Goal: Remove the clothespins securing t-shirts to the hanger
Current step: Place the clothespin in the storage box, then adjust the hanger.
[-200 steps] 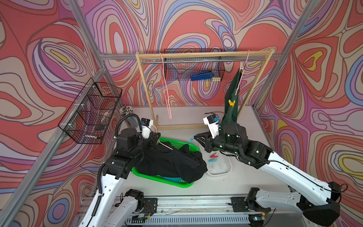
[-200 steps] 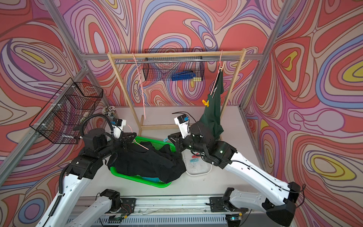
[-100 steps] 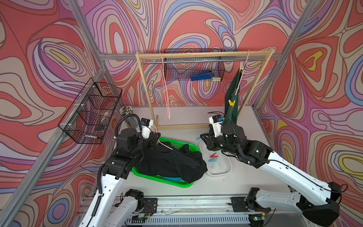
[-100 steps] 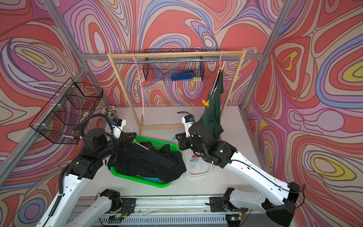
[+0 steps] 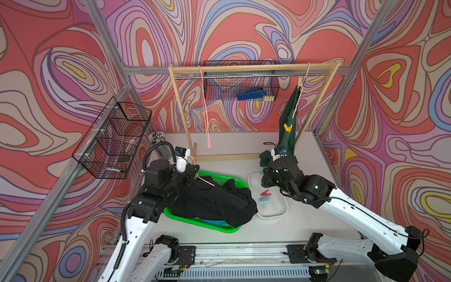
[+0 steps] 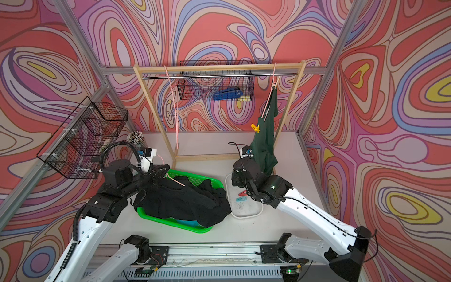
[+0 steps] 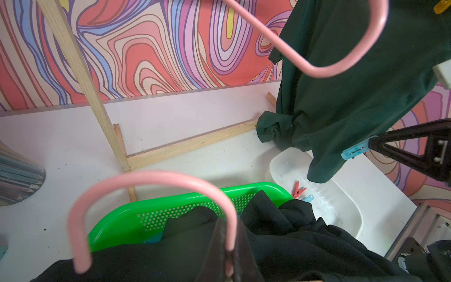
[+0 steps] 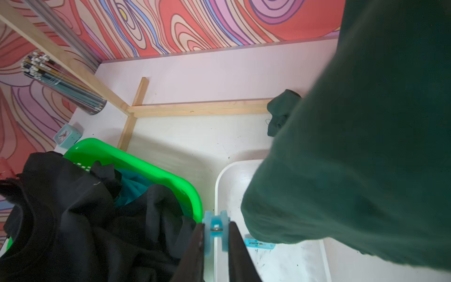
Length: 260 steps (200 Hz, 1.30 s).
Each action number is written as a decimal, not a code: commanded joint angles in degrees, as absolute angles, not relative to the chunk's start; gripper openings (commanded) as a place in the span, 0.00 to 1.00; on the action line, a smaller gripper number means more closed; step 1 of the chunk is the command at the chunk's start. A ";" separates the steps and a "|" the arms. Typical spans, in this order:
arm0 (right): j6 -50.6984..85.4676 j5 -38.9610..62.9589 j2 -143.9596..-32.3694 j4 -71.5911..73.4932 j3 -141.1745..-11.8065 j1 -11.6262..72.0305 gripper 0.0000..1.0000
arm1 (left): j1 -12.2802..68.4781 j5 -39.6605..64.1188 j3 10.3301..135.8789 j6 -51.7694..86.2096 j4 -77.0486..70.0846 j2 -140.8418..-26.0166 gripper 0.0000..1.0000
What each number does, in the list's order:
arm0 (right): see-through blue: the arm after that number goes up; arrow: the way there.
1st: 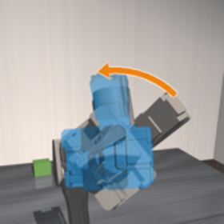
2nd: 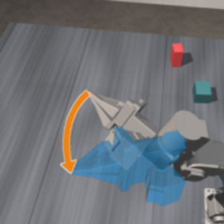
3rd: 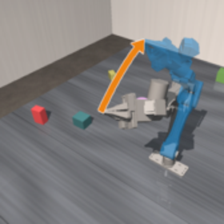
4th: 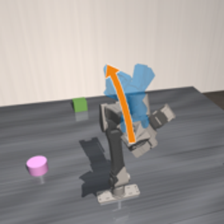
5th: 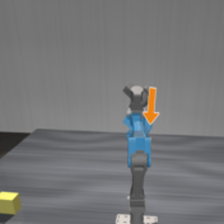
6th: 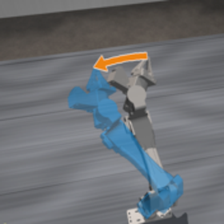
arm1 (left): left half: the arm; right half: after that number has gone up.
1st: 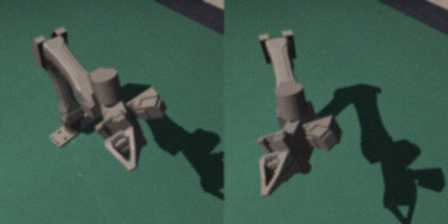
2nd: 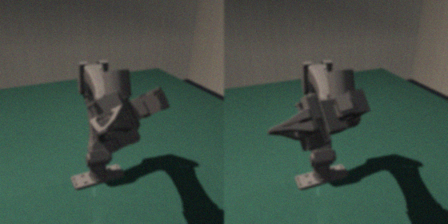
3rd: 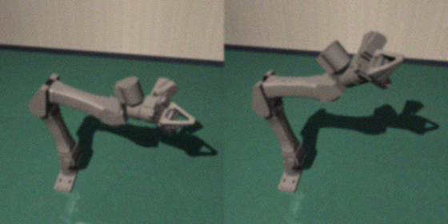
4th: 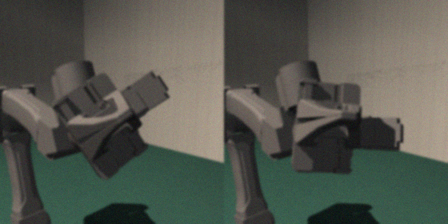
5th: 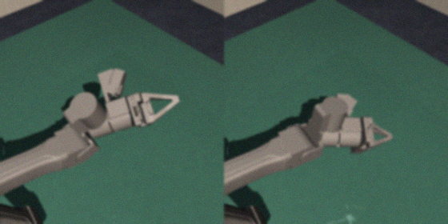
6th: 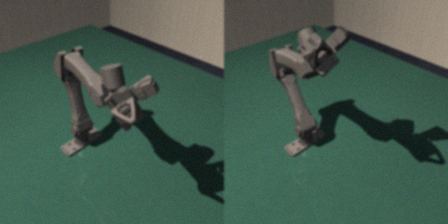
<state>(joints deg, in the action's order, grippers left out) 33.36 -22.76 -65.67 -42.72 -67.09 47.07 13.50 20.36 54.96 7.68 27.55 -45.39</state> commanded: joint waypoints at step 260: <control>17.12 13.86 -68.70 -21.68 -71.67 46.83 0.68 | 13.53 24.59 55.45 9.94 23.37 -47.07 0.00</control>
